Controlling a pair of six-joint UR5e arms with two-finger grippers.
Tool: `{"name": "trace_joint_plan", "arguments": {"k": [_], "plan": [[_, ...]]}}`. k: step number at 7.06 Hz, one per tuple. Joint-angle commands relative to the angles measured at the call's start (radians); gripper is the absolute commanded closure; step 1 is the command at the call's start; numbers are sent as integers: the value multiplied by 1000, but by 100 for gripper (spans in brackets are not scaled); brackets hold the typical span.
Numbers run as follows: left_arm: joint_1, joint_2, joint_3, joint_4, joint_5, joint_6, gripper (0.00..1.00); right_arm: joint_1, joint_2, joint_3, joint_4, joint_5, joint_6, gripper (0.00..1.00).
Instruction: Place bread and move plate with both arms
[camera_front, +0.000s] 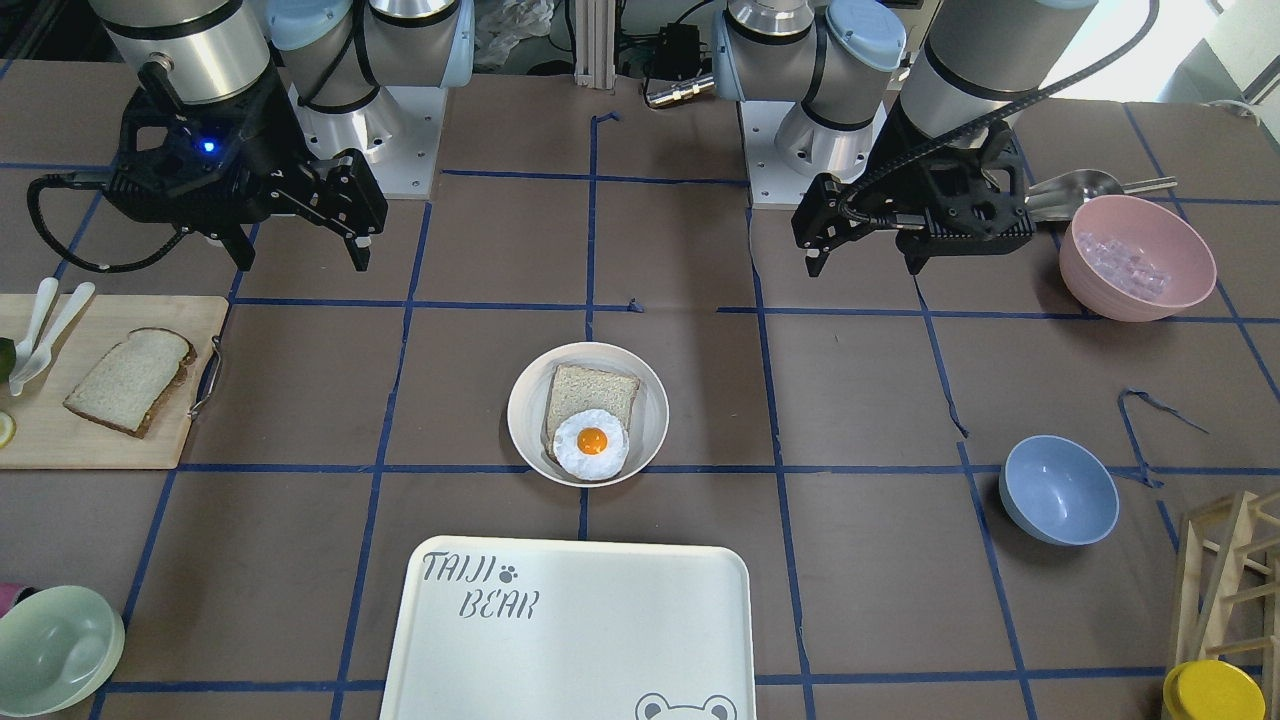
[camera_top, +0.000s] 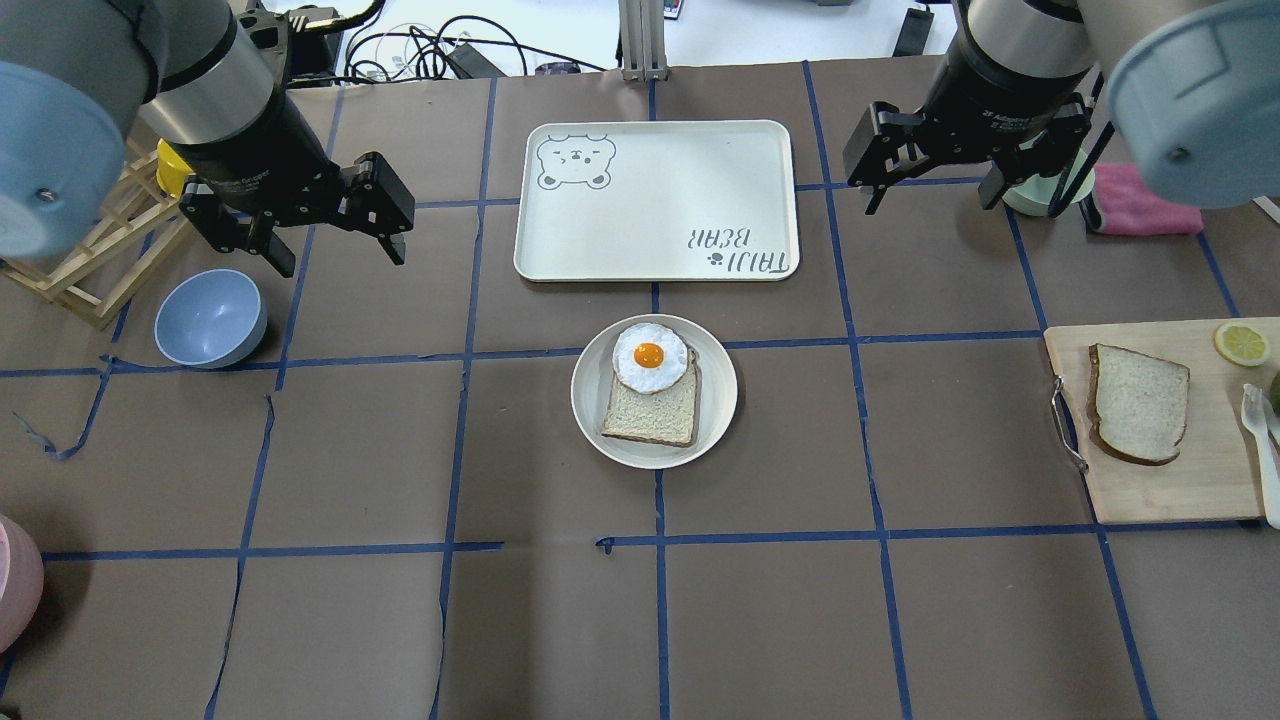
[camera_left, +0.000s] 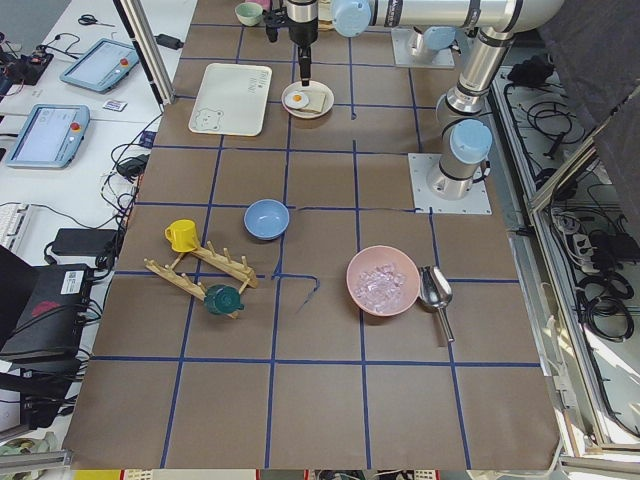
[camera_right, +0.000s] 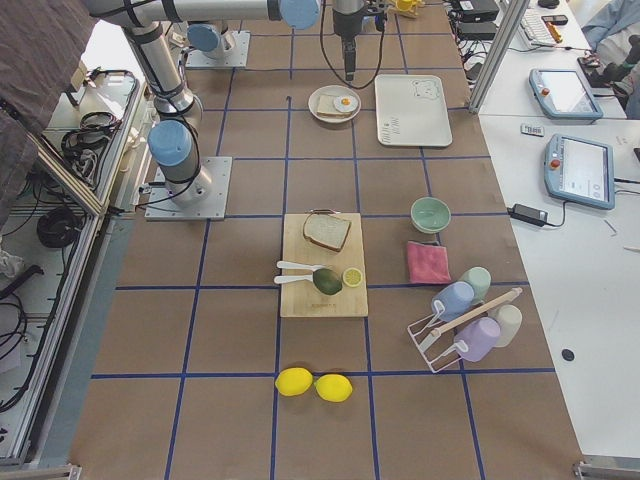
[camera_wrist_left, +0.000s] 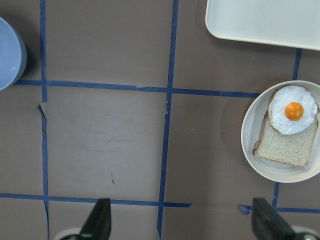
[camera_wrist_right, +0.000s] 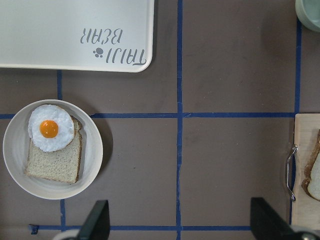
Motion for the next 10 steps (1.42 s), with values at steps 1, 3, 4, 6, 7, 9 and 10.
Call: {"name": "trace_joint_plan", "arguments": {"k": [1,3,4,6,7,9,10], "plan": [[-1,0,0,3,0,0,0,1,28,0,4,-6,-1,0],[1,0,0,3,0,0,0,1,28,0,2,-4,8,0],[1,0,0,3,0,-1,0,1,25,0,-9,14,17,0],[-1,0,0,3,0,-1,0,1,19,-3,-12,16,26,0],[1,0,0,3,0,-1,0,2,12,2,-32,79,28,0],[1,0,0,5,0,-1,0,-2,14,0,-21,117,39,0],[-1,0,-2,3,0,-1,0,-2,14,5,-12,58,43,0]]}}
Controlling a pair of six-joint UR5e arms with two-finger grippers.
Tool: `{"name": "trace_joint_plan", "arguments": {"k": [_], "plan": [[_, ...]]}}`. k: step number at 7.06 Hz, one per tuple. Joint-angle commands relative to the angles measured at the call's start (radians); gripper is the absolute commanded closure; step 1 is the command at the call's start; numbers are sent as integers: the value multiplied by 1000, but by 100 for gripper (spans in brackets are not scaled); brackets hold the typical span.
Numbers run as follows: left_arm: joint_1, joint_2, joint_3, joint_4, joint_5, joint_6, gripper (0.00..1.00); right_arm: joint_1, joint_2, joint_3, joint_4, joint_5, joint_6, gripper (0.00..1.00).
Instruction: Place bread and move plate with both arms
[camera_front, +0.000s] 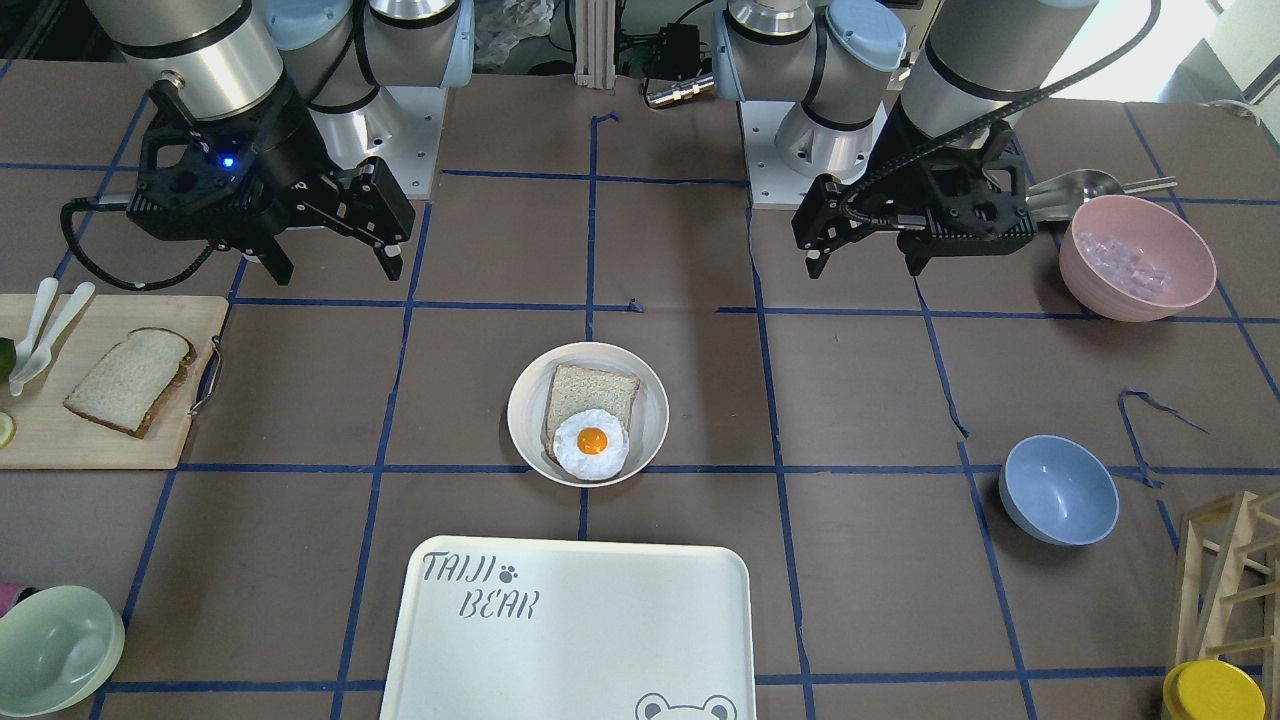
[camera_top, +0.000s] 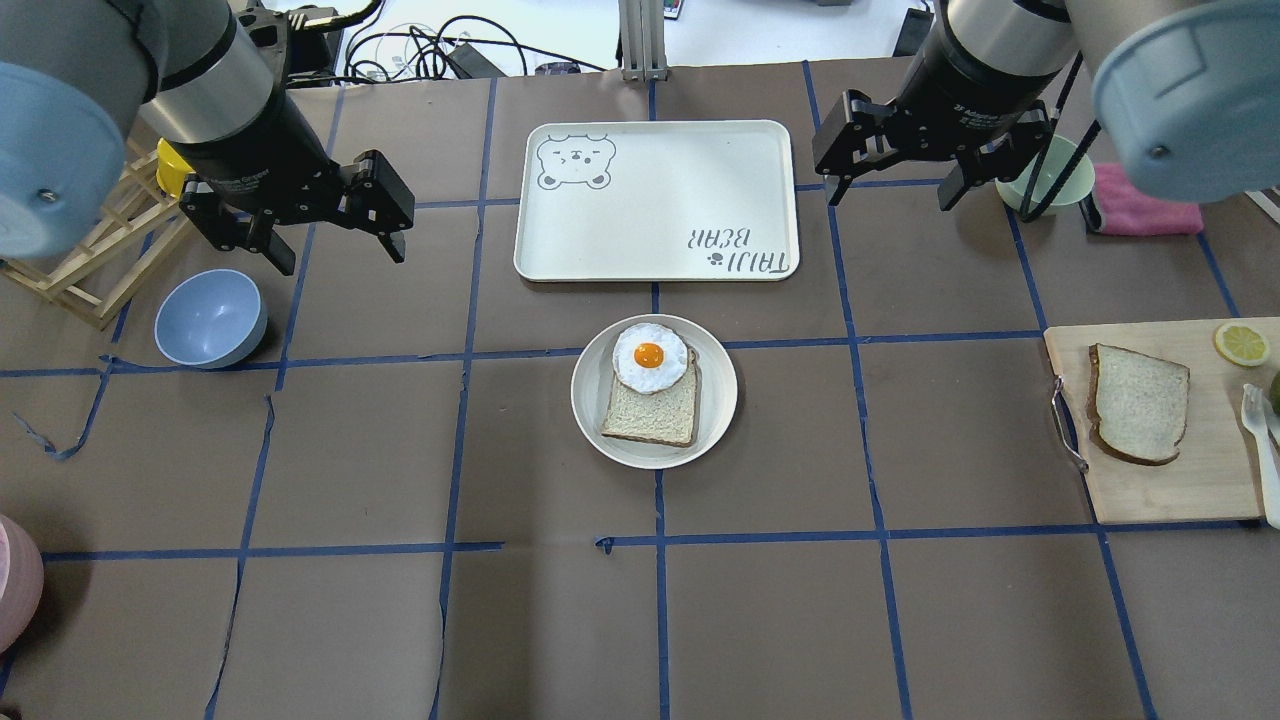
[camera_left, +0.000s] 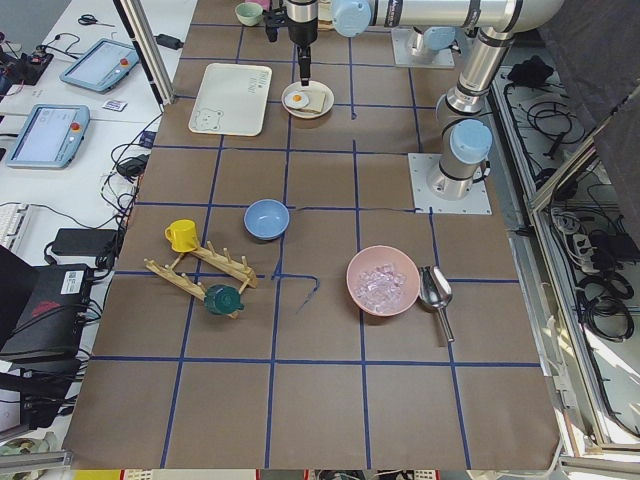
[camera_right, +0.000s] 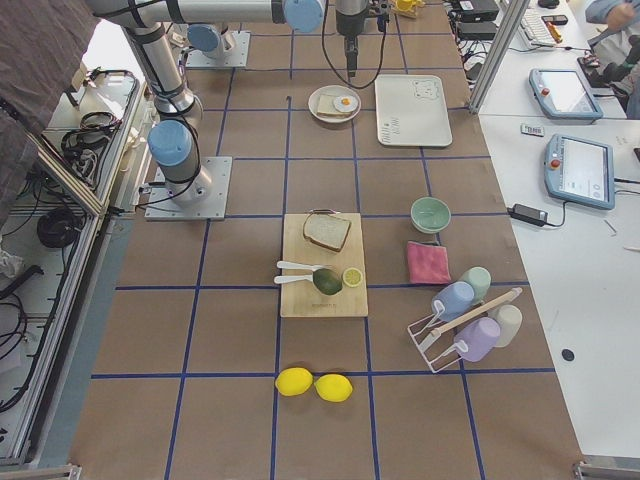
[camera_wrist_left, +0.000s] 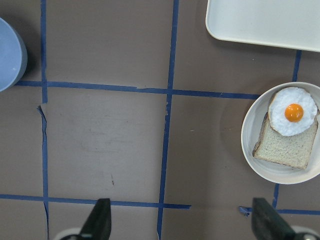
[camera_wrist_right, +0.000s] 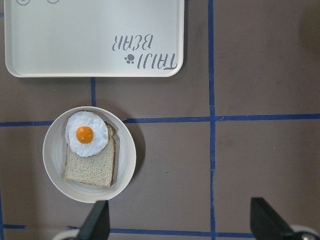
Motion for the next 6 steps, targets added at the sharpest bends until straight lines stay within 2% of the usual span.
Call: {"name": "trace_joint_plan", "arguments": {"k": [1,3,4,5,6], "plan": [[0,0,-1,-3,-1,2,0,1,-1,-1,10,-80,6,0],[5,0,0,-1,0,0,0,-13,5,16,37,-83,6,0],[11,2,-4,-10,2,2,0,-42,9,40,48,-138,10,0],[11,2,-19,-6,0,15,0,-99,12,86,48,-280,14,0],[11,2,-23,3,-1,26,0,-190,25,164,30,-314,9,0]]}}
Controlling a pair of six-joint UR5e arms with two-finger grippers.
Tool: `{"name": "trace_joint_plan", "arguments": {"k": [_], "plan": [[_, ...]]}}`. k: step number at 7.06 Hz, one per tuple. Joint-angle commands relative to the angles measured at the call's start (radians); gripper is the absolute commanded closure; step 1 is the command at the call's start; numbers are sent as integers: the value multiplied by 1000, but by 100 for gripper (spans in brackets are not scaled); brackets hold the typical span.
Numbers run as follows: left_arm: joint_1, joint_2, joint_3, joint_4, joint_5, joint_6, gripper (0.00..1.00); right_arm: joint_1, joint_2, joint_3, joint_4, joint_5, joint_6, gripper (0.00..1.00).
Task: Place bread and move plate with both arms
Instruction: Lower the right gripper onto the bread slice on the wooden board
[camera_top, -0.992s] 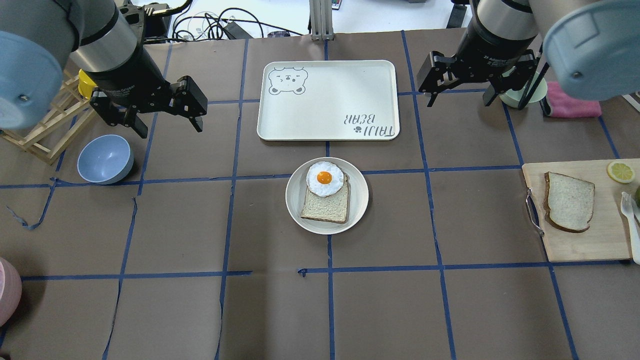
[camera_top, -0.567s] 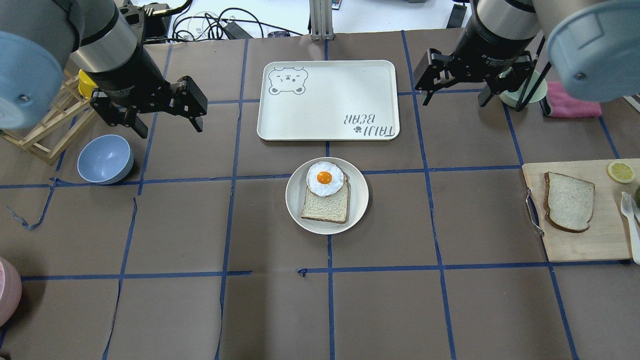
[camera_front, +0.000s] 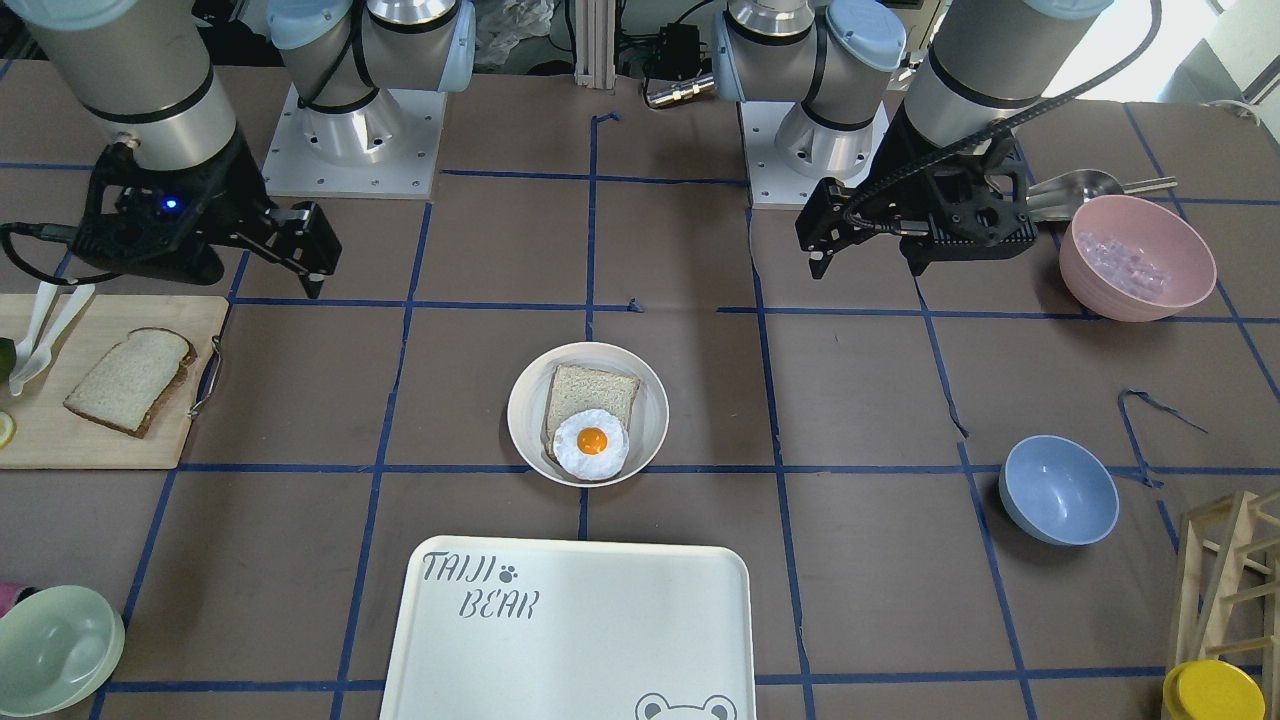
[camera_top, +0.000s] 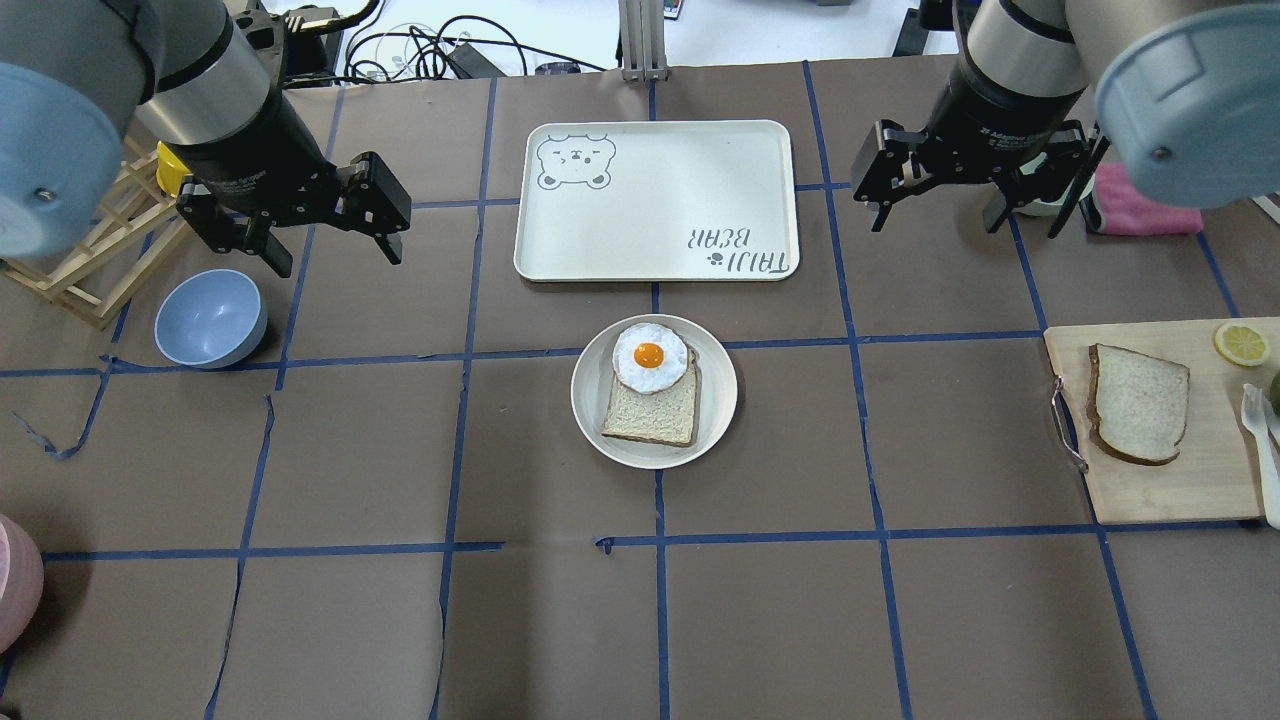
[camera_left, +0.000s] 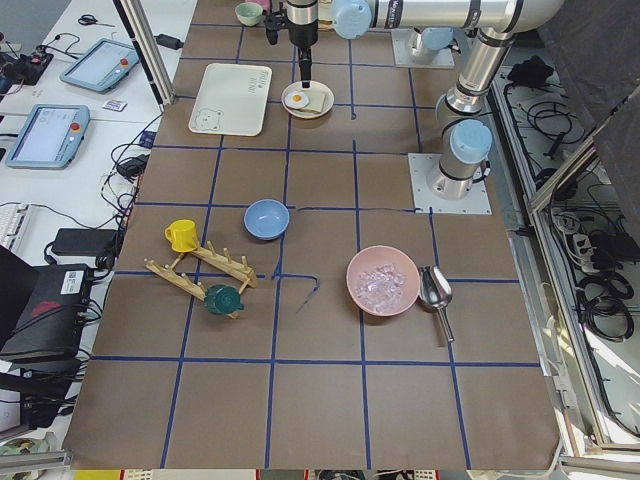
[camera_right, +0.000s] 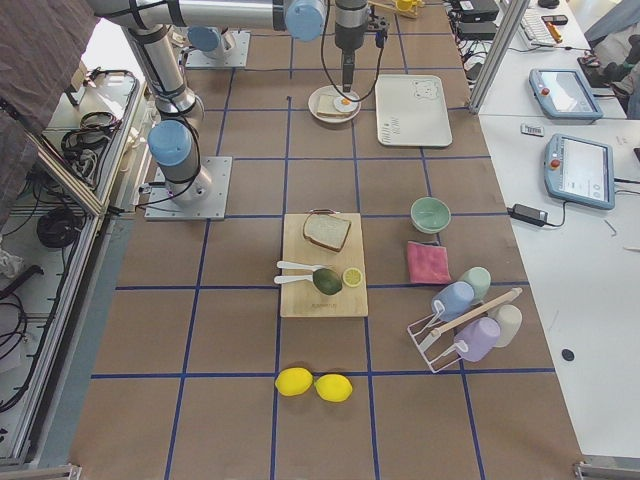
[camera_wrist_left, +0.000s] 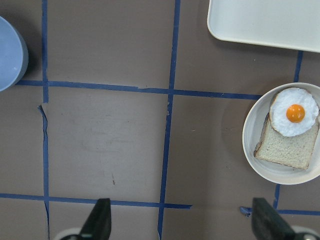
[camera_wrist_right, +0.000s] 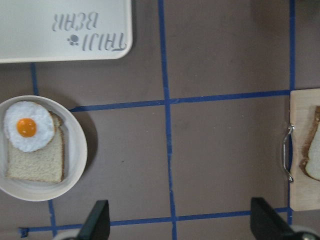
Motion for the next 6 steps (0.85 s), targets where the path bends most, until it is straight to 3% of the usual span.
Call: {"name": "trace_joint_plan", "arguments": {"k": [1,2,3,5,6], "plan": [[1,2,-8,6,-1,13,0,-167,39,164,-88,-133,-12,0],[1,2,-8,6,-1,13,0,-200,98,252,-248,-256,-43,0],[1,2,-8,6,-1,13,0,-212,140,301,-435,-268,-139,0],[1,0,-9,6,-1,13,0,-215,259,303,-615,-258,-183,0],[1,0,-8,6,-1,13,0,-231,280,305,-621,-257,-180,0]]}}
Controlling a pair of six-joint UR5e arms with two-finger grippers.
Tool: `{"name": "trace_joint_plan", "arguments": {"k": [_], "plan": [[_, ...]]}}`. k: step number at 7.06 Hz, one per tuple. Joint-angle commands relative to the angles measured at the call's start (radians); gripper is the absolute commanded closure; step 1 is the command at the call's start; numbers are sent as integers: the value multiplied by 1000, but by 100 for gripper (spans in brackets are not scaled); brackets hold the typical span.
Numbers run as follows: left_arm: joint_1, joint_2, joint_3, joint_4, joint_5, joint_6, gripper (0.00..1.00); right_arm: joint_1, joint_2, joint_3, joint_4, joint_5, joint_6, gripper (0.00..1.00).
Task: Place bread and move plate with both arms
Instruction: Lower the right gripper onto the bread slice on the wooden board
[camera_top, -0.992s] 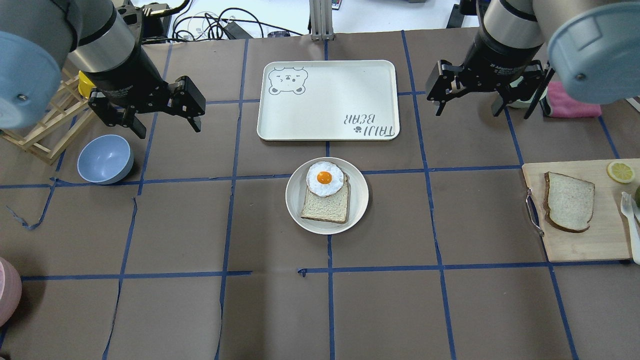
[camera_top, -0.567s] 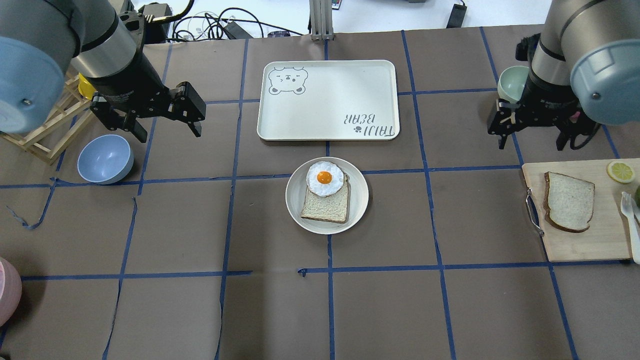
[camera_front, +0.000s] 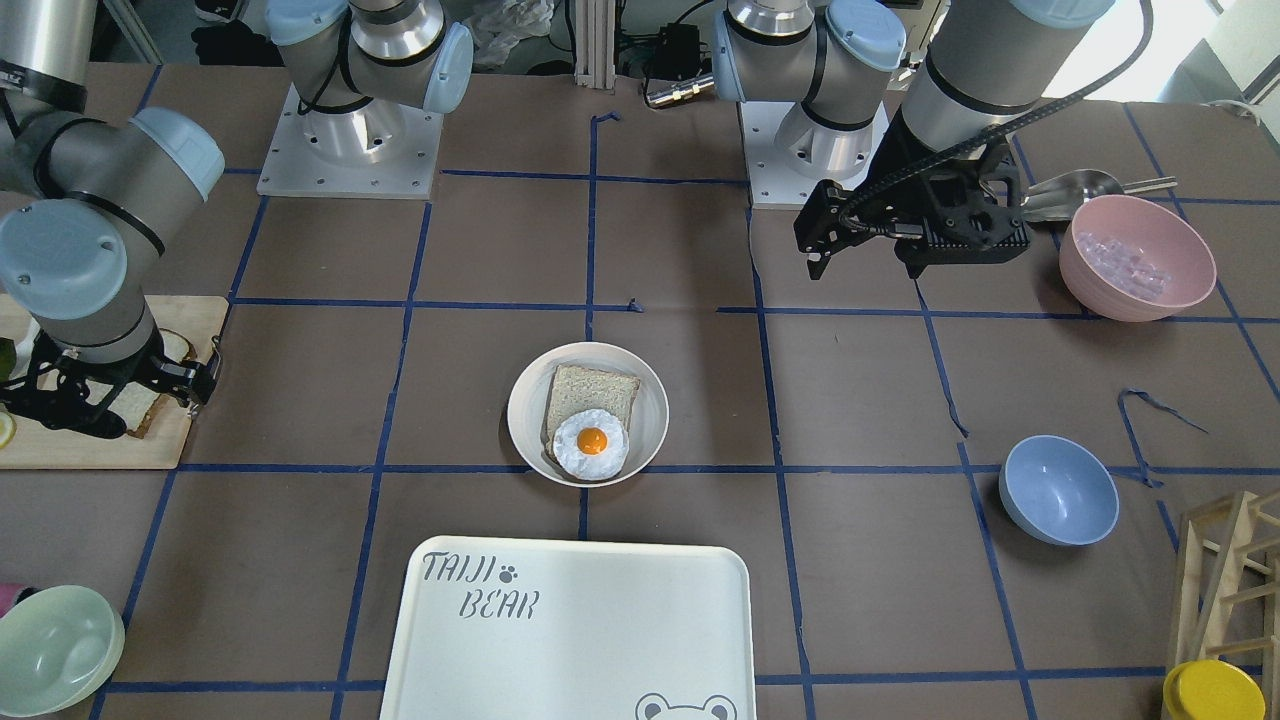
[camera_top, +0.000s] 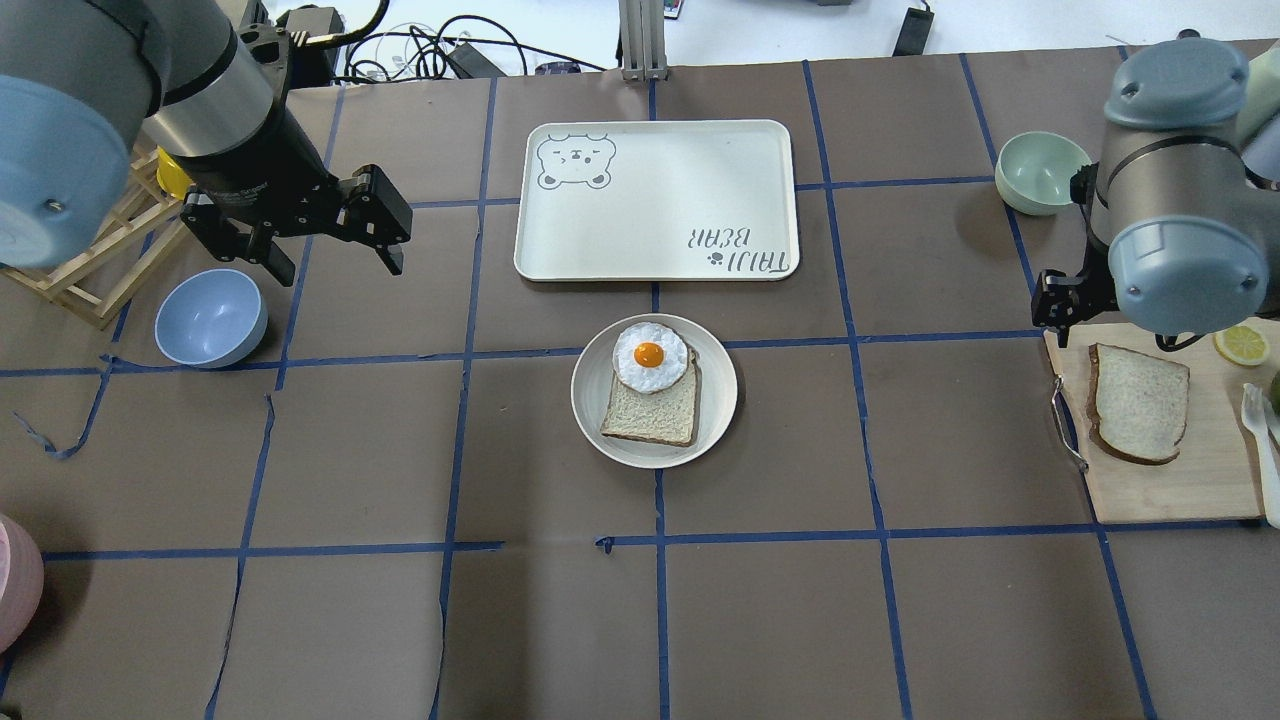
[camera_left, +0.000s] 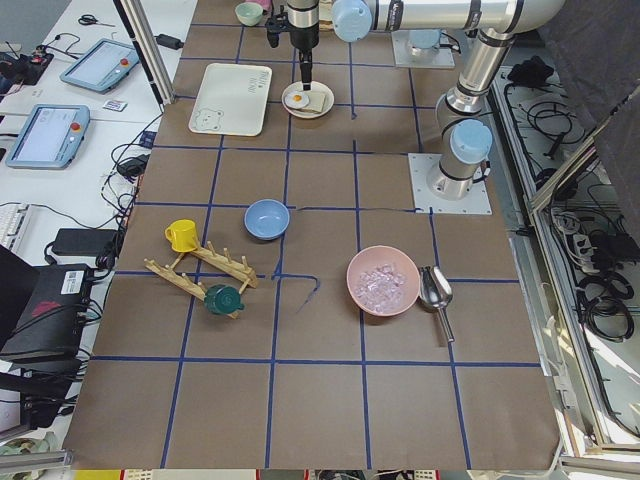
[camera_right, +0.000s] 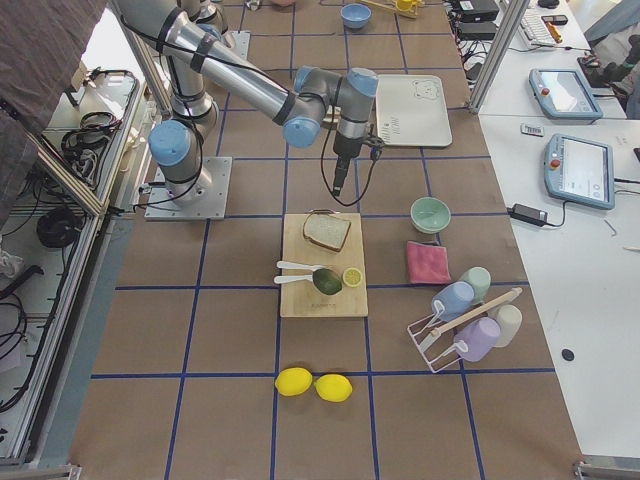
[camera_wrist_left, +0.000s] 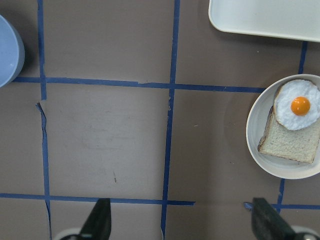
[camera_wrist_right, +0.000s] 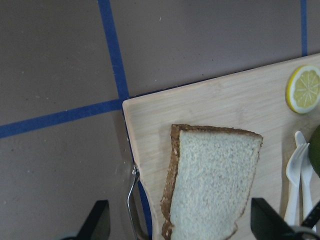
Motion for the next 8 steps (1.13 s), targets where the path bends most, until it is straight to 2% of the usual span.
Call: {"name": "trace_joint_plan", "arguments": {"k": [1,2,3,5,6,8], "plan": [[0,0,1,0,0,0,0,-18,53,9,-48,-14,1,0],[0,0,1,0,0,0,0,-19,61,9,-47,-17,4,2],[0,-2,1,2,-2,0,0,-27,64,10,-42,-19,17,11],[0,0,1,2,-2,0,0,-66,63,67,-44,-20,34,15],[0,0,1,2,-2,0,0,-76,64,87,-45,-20,39,22],[2,-2,1,2,-2,0,0,-77,61,92,-36,-22,41,44]]}}
